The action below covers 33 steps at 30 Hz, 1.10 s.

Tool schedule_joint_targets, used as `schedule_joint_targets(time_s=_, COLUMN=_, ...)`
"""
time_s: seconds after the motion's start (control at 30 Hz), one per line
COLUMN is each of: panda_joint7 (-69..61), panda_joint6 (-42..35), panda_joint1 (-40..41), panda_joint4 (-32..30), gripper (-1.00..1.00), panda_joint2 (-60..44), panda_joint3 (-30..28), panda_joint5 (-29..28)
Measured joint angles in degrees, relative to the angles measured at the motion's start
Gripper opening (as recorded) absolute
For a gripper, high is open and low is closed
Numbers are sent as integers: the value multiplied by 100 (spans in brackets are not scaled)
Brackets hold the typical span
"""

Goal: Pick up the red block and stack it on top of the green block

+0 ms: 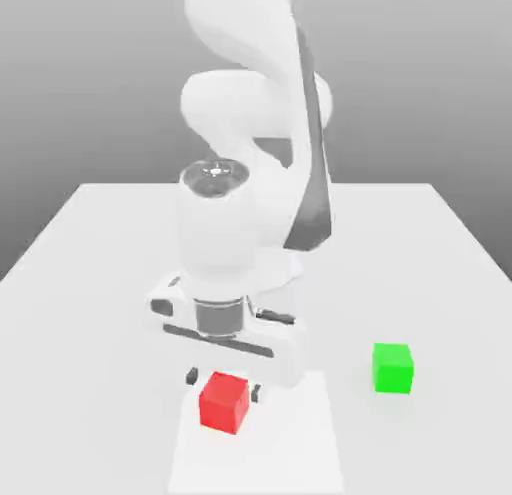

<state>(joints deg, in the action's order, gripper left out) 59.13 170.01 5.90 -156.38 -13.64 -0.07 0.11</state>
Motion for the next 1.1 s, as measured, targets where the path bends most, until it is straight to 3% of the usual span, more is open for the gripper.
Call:
schedule_joint_targets(time_s=0.2, panda_joint7=15, panda_joint6=43, panda_joint1=9, panda_joint4=6, gripper=-100, panda_joint2=-44, panda_joint3=6, panda_joint5=-18)
schedule_joint_targets(time_s=0.4, panda_joint7=14, panda_joint6=-889, panda_joint1=21, panda_joint4=-153, gripper=-100, panda_joint2=1046, panda_joint3=20, panda_joint5=-18)
schedule_joint_targets(time_s=0.77, panda_joint7=-2105, panda_joint6=-1649, panda_joint1=-2395, panda_joint4=-591, gripper=-100, panda_joint2=2259, panda_joint3=1275, panda_joint5=491)
schedule_joint_targets(time_s=1.0, panda_joint7=-1737, panda_joint6=-546, panda_joint1=-2511, panda_joint4=-579, gripper=-100, panda_joint2=1119, panda_joint3=1301, panda_joint5=-273)
schedule_joint_targets(time_s=1.03, panda_joint7=-1655, panda_joint6=-414, panda_joint1=-2538, panda_joint4=-574, gripper=100, panda_joint2=978, panda_joint3=1253, panda_joint5=-391)
schedule_joint_targets(time_s=1.1, panda_joint7=-1655, panda_joint6=-414, panda_joint1=-2537, panda_joint4=-574, gripper=100, panda_joint2=978, panda_joint3=1253, panda_joint5=-391)
